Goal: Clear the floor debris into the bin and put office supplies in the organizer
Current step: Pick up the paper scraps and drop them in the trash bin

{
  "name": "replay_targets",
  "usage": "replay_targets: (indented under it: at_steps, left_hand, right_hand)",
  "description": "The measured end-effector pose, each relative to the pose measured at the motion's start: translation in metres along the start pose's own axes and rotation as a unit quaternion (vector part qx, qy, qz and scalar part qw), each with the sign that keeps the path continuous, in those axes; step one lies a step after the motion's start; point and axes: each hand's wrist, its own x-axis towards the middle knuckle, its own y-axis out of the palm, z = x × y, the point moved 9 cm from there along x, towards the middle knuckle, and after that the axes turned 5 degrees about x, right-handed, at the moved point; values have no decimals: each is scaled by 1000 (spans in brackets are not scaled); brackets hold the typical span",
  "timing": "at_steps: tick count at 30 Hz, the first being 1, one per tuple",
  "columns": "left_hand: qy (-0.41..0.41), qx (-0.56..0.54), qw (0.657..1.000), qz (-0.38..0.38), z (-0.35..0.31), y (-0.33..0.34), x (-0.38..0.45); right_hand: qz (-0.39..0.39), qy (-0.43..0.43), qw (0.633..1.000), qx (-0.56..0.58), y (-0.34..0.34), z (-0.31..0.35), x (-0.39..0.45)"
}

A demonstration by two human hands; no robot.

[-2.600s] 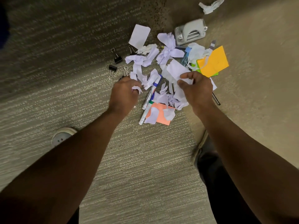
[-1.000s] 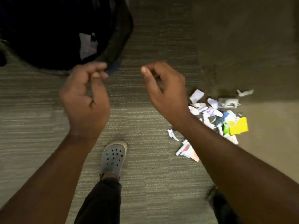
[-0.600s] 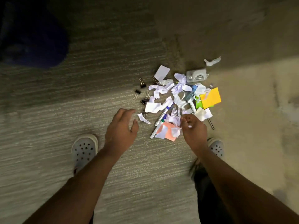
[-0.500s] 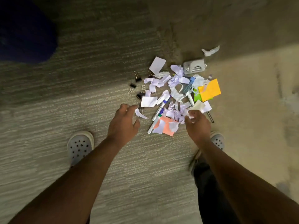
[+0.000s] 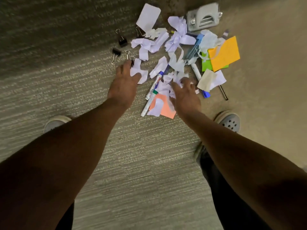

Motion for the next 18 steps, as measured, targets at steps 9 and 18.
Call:
replay_targets:
  at_steps: [9,18]
  left_hand:
    - [-68,-30,997,-23,10,6,-23]
    - [-147,-149,977,-39,36,11,-39]
  right_hand:
    - [-28,-4,996,87,-22,-17,4]
    - [-103,36,975,191,-59,-23,-14]
